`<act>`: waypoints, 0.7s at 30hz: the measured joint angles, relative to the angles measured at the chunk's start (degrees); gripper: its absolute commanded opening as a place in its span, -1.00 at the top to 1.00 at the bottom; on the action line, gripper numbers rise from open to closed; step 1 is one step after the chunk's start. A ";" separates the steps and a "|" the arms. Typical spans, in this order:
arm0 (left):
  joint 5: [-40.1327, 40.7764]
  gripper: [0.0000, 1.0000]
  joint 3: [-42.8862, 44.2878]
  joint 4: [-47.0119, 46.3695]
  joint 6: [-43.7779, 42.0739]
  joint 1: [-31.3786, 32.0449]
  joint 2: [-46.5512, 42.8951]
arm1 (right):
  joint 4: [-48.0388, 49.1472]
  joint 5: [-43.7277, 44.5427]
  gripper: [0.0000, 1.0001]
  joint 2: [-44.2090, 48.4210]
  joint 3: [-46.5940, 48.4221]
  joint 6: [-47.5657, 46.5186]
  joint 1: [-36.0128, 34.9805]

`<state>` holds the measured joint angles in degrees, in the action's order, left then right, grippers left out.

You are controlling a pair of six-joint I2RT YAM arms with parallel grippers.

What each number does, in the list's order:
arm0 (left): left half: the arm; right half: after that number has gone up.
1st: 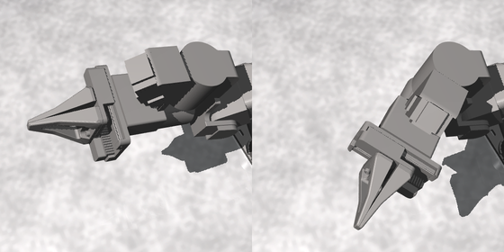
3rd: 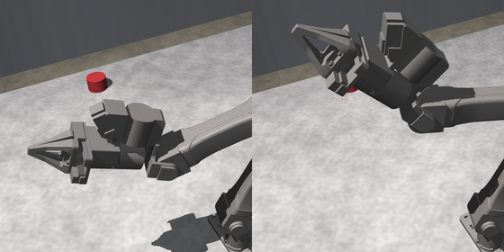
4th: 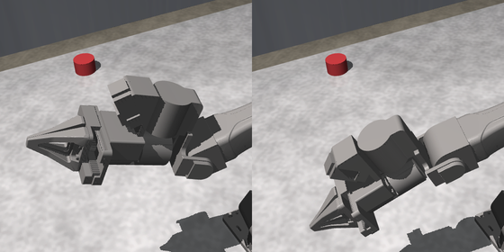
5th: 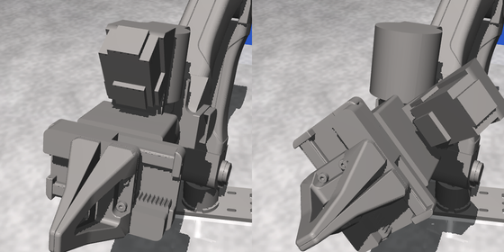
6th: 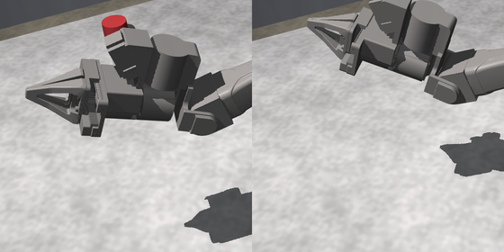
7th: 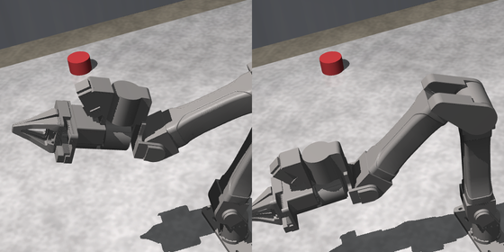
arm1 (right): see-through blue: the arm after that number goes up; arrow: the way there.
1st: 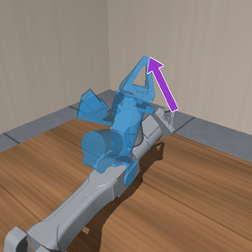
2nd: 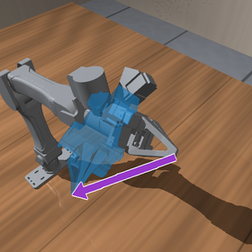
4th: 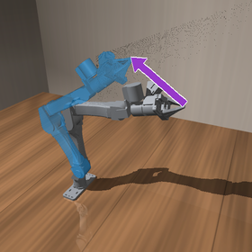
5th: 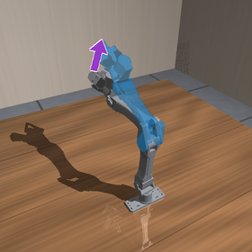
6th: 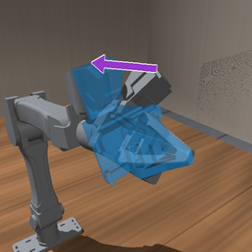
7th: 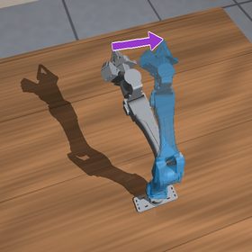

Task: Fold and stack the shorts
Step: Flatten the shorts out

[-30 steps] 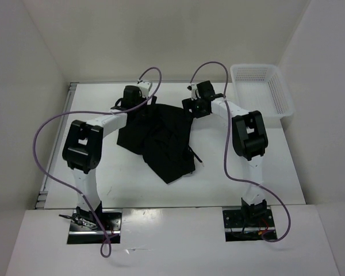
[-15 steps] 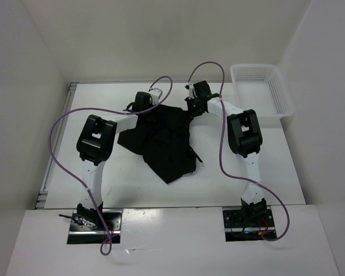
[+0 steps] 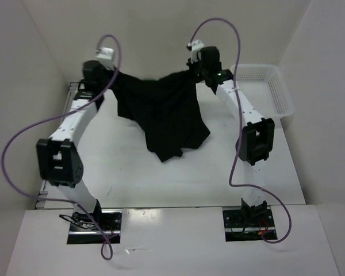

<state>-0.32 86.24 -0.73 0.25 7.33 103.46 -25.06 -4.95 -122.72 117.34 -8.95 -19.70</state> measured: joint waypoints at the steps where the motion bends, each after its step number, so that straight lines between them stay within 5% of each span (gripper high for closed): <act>1: 0.15 1.00 0.31 0.11 -0.02 -2.51 -3.37 | -0.15 0.72 1.00 2.14 1.92 -1.01 0.11; 5: 0.11 1.00 0.72 -0.44 0.28 -11.08 -16.06 | 0.39 2.27 1.00 10.97 6.16 -2.71 1.18; 9: -3.52 1.00 -4.11 -1.88 0.15 -11.17 -27.50 | 1.07 1.27 1.00 19.87 4.24 -3.32 0.61; 15: -8.17 1.00 -26.05 1.09 0.15 -10.93 -44.44 | -0.42 -3.43 1.00 32.63 -12.98 -8.09 0.72; 21: -13.09 0.84 -44.39 15.52 0.02 -8.90 -59.84 | -5.73 -7.80 1.00 38.86 -35.85 -15.50 0.90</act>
<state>-13.41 41.85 14.79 0.27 -1.56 43.62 -30.79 -12.75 -83.85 81.49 -24.45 -18.81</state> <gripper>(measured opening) 0.048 0.015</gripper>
